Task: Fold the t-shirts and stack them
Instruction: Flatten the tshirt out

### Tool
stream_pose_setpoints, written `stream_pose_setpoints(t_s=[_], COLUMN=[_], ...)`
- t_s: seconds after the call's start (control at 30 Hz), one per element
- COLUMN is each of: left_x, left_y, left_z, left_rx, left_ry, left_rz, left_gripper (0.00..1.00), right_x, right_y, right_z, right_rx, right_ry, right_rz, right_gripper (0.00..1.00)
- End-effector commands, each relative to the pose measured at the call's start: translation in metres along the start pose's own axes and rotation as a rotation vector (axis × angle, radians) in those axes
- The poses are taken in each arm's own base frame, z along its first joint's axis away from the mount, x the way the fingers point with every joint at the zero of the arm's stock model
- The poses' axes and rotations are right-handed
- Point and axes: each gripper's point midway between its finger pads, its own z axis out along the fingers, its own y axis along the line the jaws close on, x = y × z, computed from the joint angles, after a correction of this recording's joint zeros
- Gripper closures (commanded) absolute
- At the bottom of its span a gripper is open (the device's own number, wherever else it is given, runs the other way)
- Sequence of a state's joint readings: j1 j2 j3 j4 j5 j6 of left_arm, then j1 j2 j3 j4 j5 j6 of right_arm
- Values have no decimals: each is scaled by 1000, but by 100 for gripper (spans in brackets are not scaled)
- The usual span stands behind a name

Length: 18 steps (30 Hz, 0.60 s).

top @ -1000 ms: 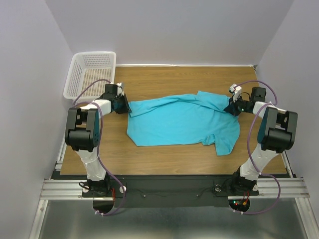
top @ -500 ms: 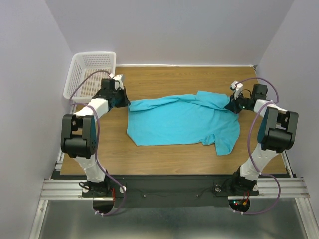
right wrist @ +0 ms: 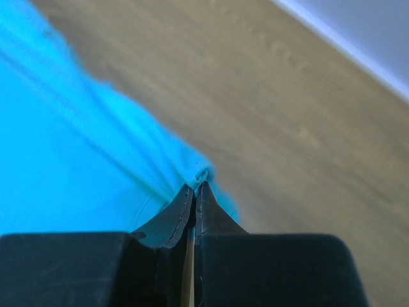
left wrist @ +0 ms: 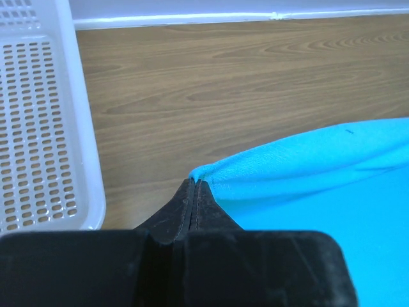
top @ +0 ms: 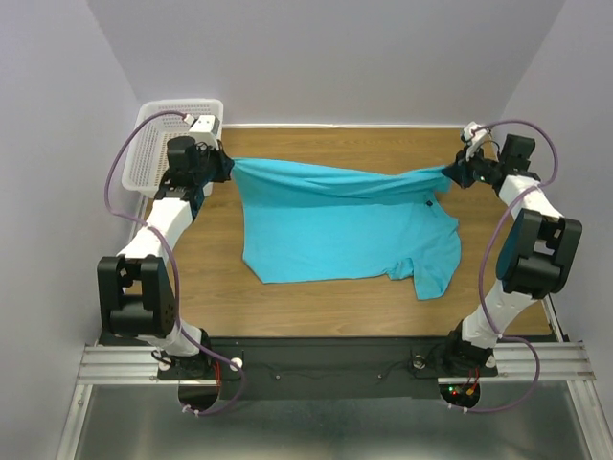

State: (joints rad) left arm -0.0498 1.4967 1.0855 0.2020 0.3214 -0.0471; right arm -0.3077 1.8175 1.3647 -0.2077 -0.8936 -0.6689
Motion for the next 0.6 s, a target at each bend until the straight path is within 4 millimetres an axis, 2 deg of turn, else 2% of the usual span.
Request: stream_pose_setpoints(t_s=[0.0,0.07,0.17,0.3,0.4,0.5,0.53,0.57], left_x=[23,43,87,124,138,146,146,149], left_y=[-1,-7,-11,-15,-15,-14,-14,-14], left_z=[-2,-4,-9,-16,-21,-24,-24,-25], left_rx=[24,52,60,63,57,49,51,52], left_ry=[60,120,236,346,381,398,397,401], left_rz=[-56,-100,-199,-276,-291,-289,-287,-287], left_gripper=[100,100,100,100,100,100,100,100], right_x=[16,39,92,127,128,104,93,82], right_y=[20,38,72,87,91,83,75,71], right_z=[-20,-24,-36,-47,-54,-57,-54,-52], right_rx=[-6,-31,-68,-68,-51,-14,0,0], right_ry=[23,71,196,306,316,262,244,215], right_rz=[-67,-77,-118,-135,-103,-46,-27,5], right_gripper=[99,99,99,91,71,60,53,50])
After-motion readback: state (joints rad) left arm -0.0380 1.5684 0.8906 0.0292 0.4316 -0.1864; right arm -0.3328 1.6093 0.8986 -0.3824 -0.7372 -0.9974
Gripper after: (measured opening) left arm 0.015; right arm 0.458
